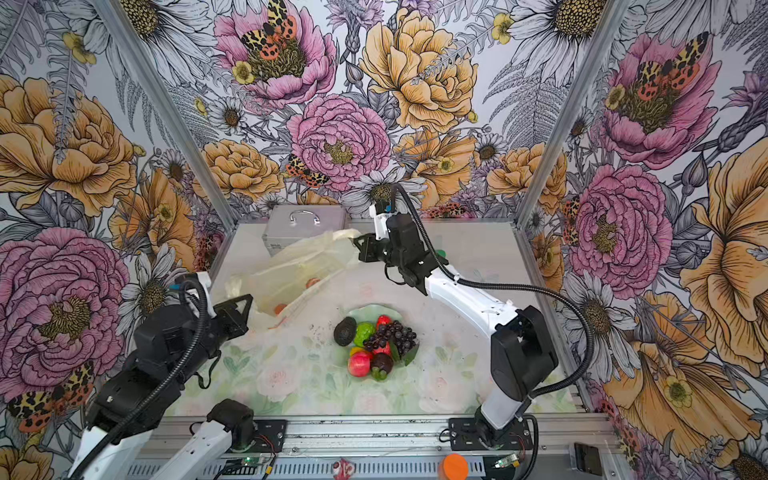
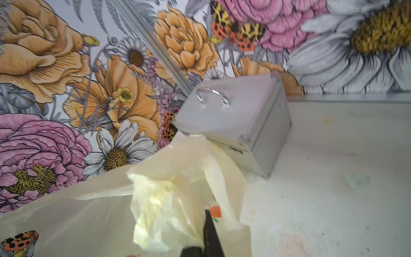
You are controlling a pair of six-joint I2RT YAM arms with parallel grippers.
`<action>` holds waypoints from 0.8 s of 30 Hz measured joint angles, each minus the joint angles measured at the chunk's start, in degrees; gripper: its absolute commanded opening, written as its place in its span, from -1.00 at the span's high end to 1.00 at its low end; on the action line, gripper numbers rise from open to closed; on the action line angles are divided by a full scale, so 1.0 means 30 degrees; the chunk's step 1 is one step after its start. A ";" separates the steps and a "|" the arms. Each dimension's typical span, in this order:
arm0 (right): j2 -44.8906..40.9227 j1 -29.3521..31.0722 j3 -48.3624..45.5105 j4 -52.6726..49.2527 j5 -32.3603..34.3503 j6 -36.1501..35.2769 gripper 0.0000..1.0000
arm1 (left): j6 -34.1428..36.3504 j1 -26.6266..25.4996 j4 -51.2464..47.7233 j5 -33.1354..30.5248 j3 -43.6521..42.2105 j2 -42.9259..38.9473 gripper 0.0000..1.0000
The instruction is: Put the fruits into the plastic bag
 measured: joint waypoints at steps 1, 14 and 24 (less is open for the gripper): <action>0.0219 -0.0168 -0.0284 -0.0007 -0.0138 0.0131 1.00 | -0.0474 -0.0029 -0.0102 0.0124 -0.0597 -0.0066 1.00; 0.1093 -0.1239 -0.0503 0.0044 -0.0998 0.0889 0.41 | -0.4532 -0.3796 0.0189 -0.0889 -0.2426 0.2455 1.00; 0.0685 -0.2324 -0.1625 -0.0386 -0.1515 0.1319 -0.13 | -0.4925 -0.5224 0.2113 -0.1566 -0.2382 0.5107 1.00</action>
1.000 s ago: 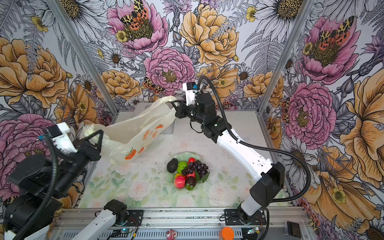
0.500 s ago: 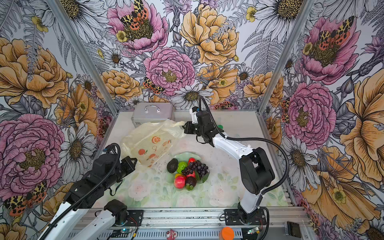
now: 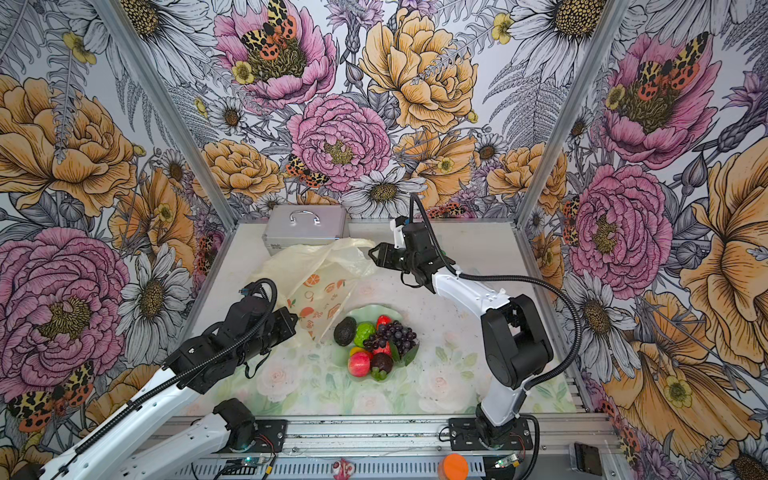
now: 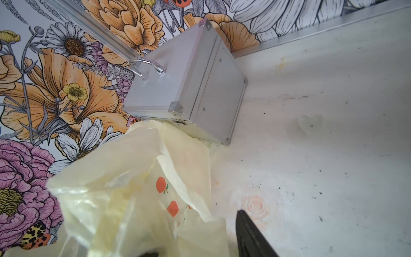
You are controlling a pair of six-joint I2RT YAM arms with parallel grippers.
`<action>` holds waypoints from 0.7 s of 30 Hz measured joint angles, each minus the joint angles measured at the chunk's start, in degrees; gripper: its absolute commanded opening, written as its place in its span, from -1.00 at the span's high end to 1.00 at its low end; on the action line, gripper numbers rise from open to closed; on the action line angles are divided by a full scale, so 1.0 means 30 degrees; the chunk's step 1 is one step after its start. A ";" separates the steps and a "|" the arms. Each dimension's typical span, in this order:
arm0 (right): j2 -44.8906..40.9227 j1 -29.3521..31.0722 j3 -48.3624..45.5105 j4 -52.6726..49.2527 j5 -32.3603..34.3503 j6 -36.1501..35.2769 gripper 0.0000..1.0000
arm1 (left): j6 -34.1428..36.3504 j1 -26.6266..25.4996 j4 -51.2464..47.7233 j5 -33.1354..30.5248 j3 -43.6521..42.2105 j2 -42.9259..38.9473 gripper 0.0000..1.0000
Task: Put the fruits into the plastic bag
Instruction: 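Move the open right gripper toward the fruit plate while the left holds the bag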
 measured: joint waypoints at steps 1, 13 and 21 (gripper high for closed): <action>-0.0168 -0.0102 -0.0131 -0.0131 -0.0058 0.0022 -0.15 | 0.0007 -0.0051 0.0168 0.0000 0.0051 0.0248 1.00; -0.6251 -0.1814 -0.1005 -0.3330 -0.0707 -0.0197 -0.37 | 0.0153 -0.0342 0.1545 0.0007 0.0809 0.2091 1.00; -0.9559 -0.3512 -0.0415 -0.6448 -0.1333 -0.0517 -0.34 | 0.0408 -0.0342 0.1880 0.0000 0.1027 0.2586 1.00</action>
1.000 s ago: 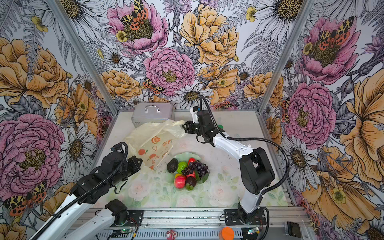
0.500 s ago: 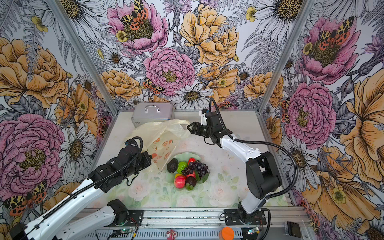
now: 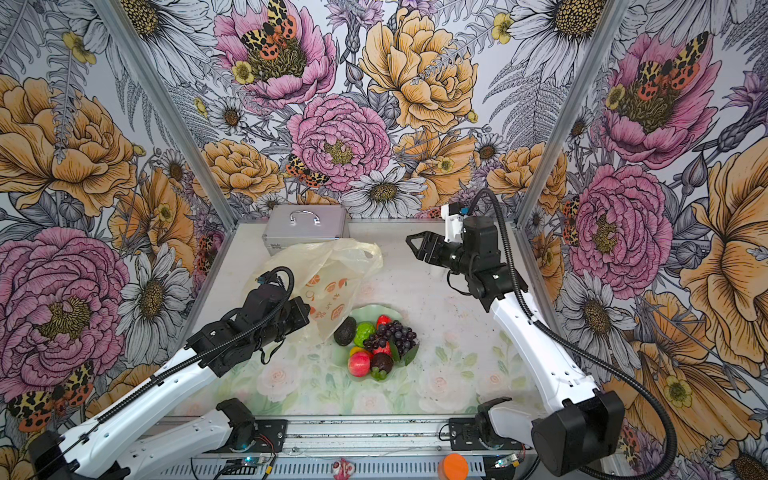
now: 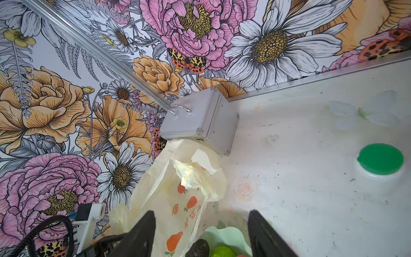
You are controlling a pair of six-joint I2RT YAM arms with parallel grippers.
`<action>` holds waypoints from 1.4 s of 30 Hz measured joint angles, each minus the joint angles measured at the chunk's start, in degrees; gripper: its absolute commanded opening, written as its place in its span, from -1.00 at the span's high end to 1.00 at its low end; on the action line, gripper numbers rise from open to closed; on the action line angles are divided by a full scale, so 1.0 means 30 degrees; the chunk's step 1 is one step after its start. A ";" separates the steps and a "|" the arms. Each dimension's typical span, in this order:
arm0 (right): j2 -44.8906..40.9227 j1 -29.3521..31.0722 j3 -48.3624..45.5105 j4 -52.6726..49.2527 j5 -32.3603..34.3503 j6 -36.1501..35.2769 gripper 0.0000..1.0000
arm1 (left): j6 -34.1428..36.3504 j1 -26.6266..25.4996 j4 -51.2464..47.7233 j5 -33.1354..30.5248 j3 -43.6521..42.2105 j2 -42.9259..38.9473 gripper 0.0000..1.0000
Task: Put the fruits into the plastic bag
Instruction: 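Move the open right gripper toward the fruit plate while the left holds the bag, then lower the right gripper onto the dark avocado and close on it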
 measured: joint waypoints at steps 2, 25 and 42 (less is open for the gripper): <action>-0.0350 -0.0146 0.0568 -0.0787 -0.0160 -0.0051 -0.35 | 0.0036 0.0000 0.0138 0.0000 0.0080 0.0029 1.00; 0.0000 0.1749 0.0860 -0.4838 -0.4131 0.0896 -0.30 | 0.0058 0.0029 0.0372 -0.0590 0.0328 -0.0146 1.00; 0.2667 0.5406 0.0619 -0.5406 -0.3541 0.0801 -0.28 | 0.0481 0.0852 0.0401 -0.0554 0.0459 -0.0131 1.00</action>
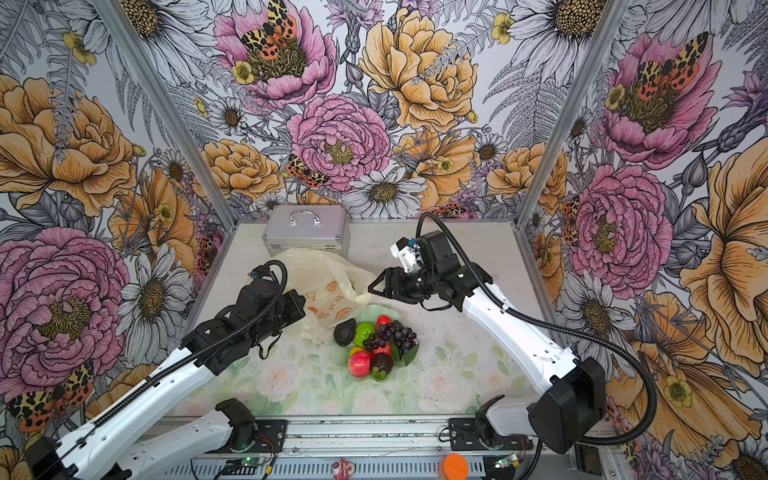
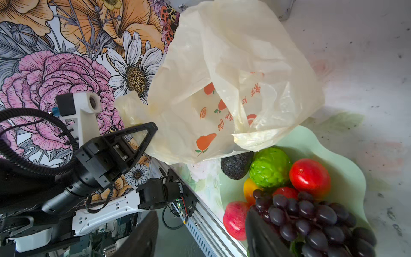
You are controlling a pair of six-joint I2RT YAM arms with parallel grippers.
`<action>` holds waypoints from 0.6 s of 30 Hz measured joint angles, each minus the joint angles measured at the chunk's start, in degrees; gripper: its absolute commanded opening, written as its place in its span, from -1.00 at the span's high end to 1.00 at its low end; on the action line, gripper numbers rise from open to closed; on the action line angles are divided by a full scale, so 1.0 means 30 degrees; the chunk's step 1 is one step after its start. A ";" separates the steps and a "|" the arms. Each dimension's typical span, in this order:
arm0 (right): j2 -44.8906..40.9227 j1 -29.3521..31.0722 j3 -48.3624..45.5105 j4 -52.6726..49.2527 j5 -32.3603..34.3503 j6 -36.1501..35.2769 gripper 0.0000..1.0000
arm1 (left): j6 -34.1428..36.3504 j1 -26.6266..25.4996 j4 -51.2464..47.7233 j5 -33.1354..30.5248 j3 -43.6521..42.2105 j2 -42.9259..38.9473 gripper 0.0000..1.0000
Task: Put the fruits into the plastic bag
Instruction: 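Lower the right gripper onto the dark avocado and close on it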
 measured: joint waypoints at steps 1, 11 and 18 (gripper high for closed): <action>0.0073 0.0284 0.0000 -0.0007 0.0117 -0.0036 -0.28 | 0.0000 0.0000 0.0015 0.0007 0.0000 0.0000 1.00; 0.0998 0.3577 -0.0007 -0.0488 0.1005 -0.1158 -0.27 | 0.0357 0.0036 0.0109 0.0517 0.0073 0.0211 1.00; 0.3504 0.5034 0.0007 -0.0969 0.2142 -0.1639 -0.31 | 0.0444 0.0109 0.0117 0.0940 0.0073 0.0175 1.00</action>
